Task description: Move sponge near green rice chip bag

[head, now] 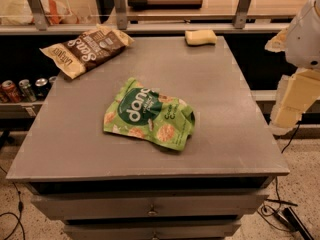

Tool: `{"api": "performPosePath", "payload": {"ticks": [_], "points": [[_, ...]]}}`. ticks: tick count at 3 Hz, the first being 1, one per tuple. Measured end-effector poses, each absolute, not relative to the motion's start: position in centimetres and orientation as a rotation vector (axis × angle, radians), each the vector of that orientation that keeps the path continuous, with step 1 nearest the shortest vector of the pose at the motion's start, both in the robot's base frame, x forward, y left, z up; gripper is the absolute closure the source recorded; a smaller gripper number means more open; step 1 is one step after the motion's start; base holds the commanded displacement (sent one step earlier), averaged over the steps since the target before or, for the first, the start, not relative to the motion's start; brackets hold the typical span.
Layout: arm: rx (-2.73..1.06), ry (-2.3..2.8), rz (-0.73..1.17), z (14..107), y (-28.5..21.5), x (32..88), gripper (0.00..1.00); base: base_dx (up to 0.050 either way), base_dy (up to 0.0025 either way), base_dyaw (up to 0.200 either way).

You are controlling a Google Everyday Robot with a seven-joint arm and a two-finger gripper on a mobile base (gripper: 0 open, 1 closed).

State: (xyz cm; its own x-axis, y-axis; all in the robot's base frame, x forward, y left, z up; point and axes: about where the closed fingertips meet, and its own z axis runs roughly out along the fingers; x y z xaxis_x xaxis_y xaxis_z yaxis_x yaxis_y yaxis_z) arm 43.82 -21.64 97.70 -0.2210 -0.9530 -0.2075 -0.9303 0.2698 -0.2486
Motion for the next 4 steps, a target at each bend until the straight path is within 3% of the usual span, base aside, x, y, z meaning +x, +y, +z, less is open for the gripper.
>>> {"api": "performPosePath", "payload": {"ticks": [2,4], "points": [[-1.714,2.227,-0.096,97.9,-21.6,43.9,0.0,0.0,-0.00001,0.047],[-1.561,2.225,-0.09,97.9,-22.7,50.5,0.0,0.0,0.0,0.0]]}}
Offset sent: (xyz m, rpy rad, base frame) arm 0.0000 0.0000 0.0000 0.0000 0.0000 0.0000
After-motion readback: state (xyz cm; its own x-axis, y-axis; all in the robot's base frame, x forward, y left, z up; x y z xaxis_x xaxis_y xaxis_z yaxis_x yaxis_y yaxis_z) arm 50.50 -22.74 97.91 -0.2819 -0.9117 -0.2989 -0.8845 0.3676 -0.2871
